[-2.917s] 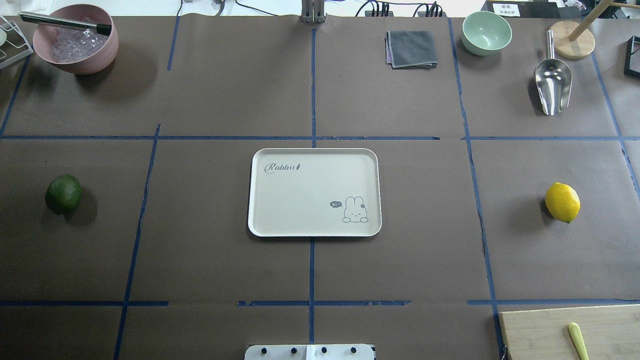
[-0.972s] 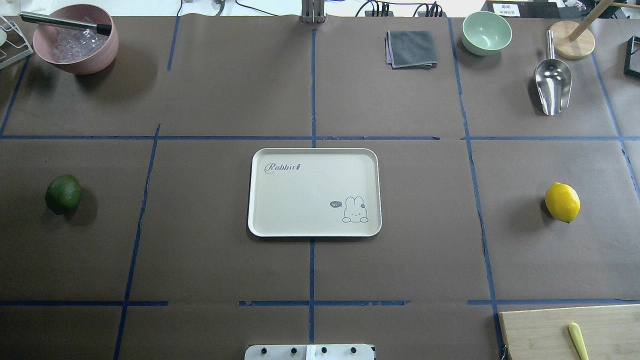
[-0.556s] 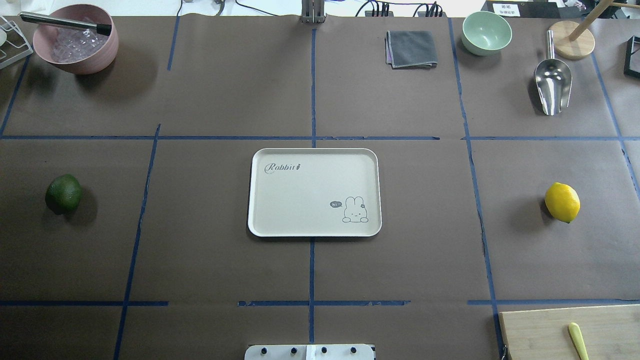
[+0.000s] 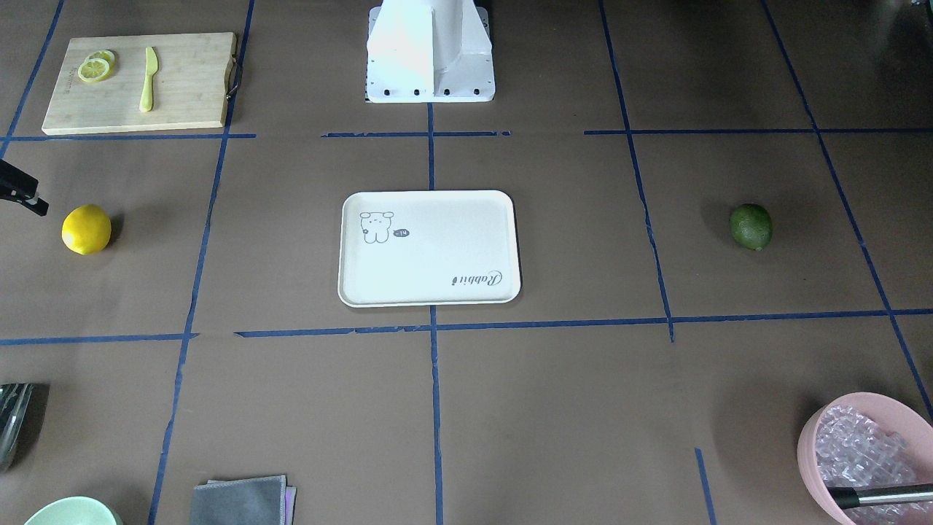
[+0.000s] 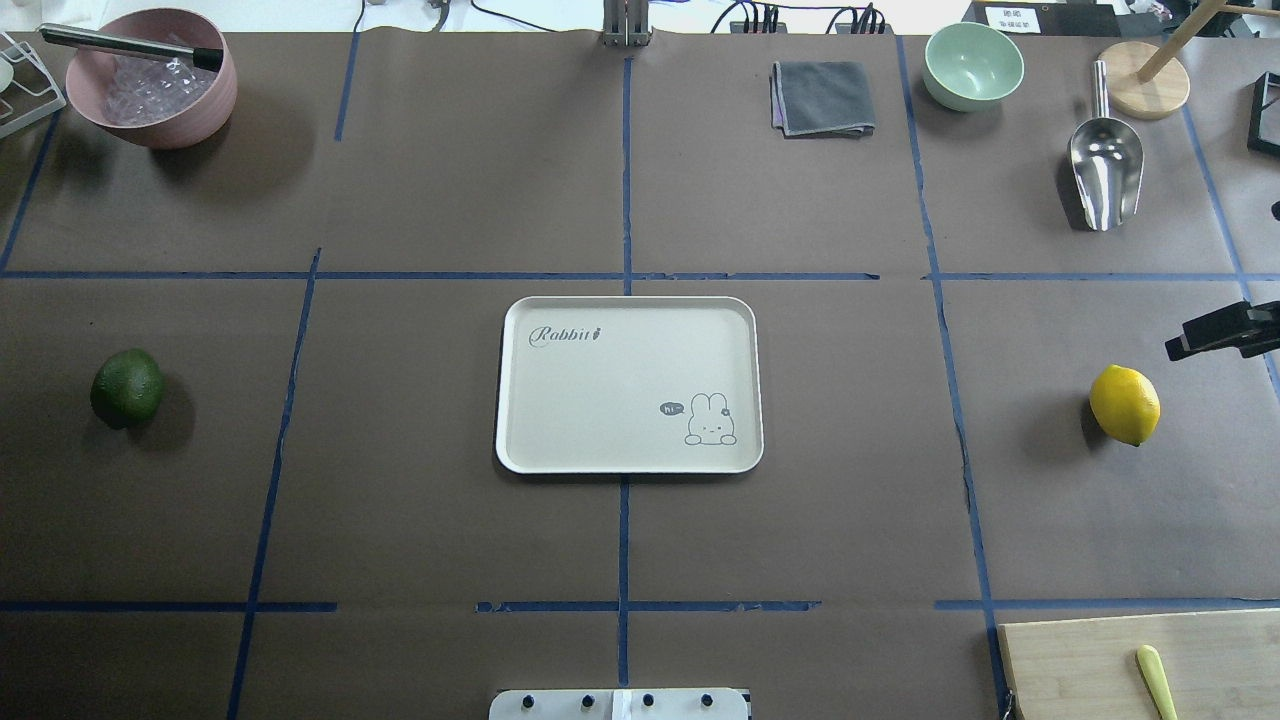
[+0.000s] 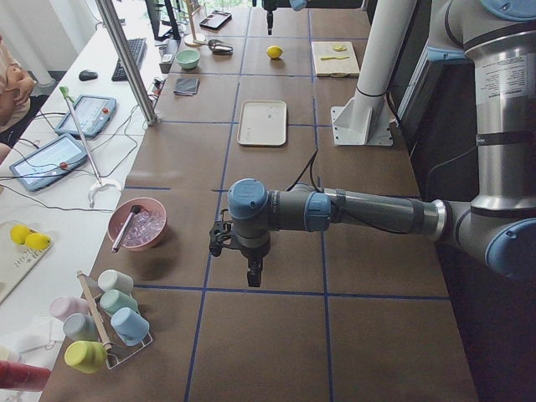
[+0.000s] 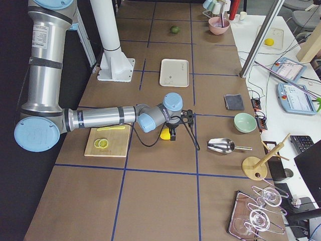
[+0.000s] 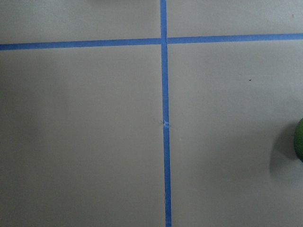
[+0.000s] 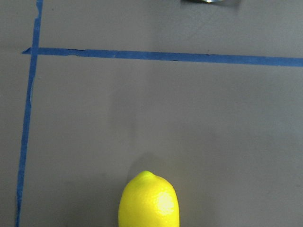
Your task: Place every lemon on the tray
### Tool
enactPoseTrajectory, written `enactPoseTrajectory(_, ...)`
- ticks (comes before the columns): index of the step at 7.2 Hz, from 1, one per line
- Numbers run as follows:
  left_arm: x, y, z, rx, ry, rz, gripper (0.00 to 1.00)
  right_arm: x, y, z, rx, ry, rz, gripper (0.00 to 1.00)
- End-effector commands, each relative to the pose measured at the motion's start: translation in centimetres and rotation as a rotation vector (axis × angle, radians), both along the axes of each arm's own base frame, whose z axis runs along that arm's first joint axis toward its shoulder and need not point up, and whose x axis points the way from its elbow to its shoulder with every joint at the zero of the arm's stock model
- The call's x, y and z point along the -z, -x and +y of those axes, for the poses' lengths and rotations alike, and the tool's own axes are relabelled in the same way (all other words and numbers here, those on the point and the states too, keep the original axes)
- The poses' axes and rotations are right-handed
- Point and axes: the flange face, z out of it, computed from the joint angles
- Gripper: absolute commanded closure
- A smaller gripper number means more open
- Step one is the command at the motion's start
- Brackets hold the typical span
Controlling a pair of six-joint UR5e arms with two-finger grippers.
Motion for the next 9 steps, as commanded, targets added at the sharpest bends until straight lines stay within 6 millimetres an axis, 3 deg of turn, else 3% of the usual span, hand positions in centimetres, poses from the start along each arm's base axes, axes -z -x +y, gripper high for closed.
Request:
enactPoseTrajectory(1,0.1,0.0,-0.1,0.033,0.030,0.000,0.00,0.0,4.4,1.0,-0.001,0.017,0.044,0.02)
enactPoseTrajectory(2,0.1,0.0,-0.1,0.050,0.046,0.001,0.00,0.1,5.6,1.2,-0.003,0.037,0.048,0.02)
enactPoseTrajectory(6,0.4,0.0,-0.3,0.052,0.041,0.002,0.00,-2.4,7.4,1.5,-0.006,0.016,0.143,0.02)
enactPoseTrajectory(9,0.5,0.0,-0.4,0.052,0.039,0.002,0.00,-3.2,8.7,1.6,0.018,0.027,0.150,0.02)
